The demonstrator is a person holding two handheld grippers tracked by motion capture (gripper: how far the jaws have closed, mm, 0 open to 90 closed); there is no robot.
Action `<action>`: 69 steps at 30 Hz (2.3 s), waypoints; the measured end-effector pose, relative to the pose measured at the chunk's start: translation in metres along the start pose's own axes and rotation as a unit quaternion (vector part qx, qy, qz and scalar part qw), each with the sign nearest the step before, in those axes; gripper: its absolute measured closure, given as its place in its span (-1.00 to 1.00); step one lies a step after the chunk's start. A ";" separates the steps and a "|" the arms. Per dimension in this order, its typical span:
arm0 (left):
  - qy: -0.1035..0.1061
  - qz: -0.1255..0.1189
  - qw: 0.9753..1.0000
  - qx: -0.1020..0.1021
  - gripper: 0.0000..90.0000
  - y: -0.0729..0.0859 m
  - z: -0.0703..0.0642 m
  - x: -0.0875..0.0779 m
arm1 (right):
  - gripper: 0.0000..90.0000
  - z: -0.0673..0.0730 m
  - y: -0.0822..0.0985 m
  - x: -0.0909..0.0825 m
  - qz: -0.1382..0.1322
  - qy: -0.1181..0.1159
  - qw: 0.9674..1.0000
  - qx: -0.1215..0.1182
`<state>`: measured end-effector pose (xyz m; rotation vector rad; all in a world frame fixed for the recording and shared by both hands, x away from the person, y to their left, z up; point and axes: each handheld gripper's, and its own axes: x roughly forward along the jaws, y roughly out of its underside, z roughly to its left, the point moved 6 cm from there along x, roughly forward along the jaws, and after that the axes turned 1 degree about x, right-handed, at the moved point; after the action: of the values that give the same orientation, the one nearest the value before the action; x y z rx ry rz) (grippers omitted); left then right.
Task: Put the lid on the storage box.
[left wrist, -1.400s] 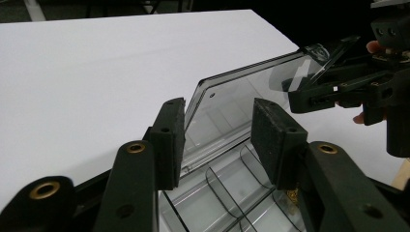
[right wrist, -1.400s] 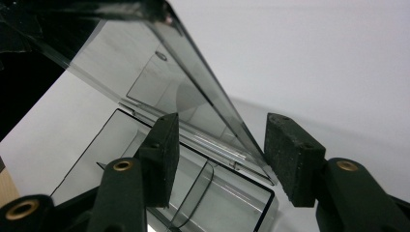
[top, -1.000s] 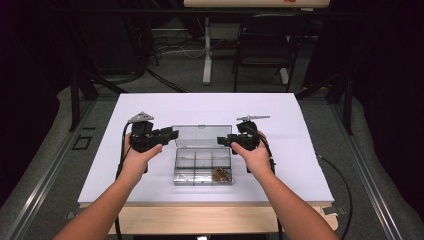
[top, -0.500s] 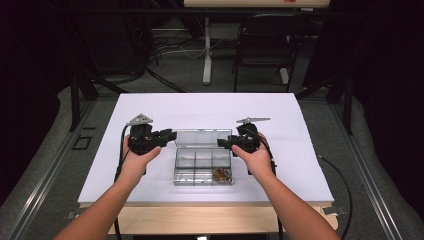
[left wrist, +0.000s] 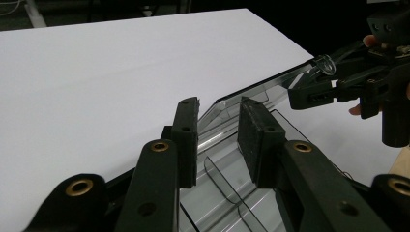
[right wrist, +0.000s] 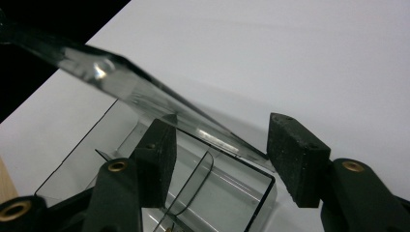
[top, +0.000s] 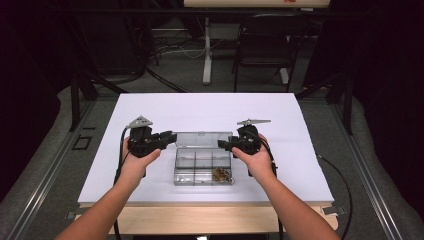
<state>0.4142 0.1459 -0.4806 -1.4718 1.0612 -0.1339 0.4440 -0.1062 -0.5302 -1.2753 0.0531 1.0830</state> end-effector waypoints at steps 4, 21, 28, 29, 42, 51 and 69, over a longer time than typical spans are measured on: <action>0.000 0.000 1.000 -0.001 0.52 0.000 -0.001 0.000 | -0.01 -0.001 0.002 -0.003 0.001 0.002 1.000 -0.004; -0.002 0.001 1.000 -0.001 0.51 0.004 -0.003 -0.001 | 0.03 -0.005 0.005 -0.032 -0.019 0.000 1.000 -0.011; -0.001 0.000 1.000 -0.001 0.51 0.006 -0.005 -0.002 | -0.04 -0.004 0.009 -0.039 -0.022 0.015 0.999 -0.039; -0.001 -0.001 1.000 -0.001 0.51 0.006 -0.005 -0.002 | -0.04 -0.003 0.011 -0.039 -0.020 0.003 0.999 -0.032; 0.002 -0.001 1.000 0.004 0.49 0.009 -0.007 -0.006 | -0.12 0.007 0.013 -0.048 -0.039 -0.001 0.999 -0.038; 0.007 0.003 1.000 0.004 0.44 0.013 -0.008 -0.006 | -0.07 0.012 0.015 -0.049 -0.038 -0.009 0.999 -0.035; 0.011 0.002 1.000 0.001 0.37 0.020 -0.013 -0.009 | 0.02 0.035 0.024 -0.056 -0.043 -0.005 0.996 -0.074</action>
<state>0.3906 0.1458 -0.4893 -1.4682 1.0824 -0.1486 0.3801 -0.1153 -0.5031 -1.3918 -0.0905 1.0348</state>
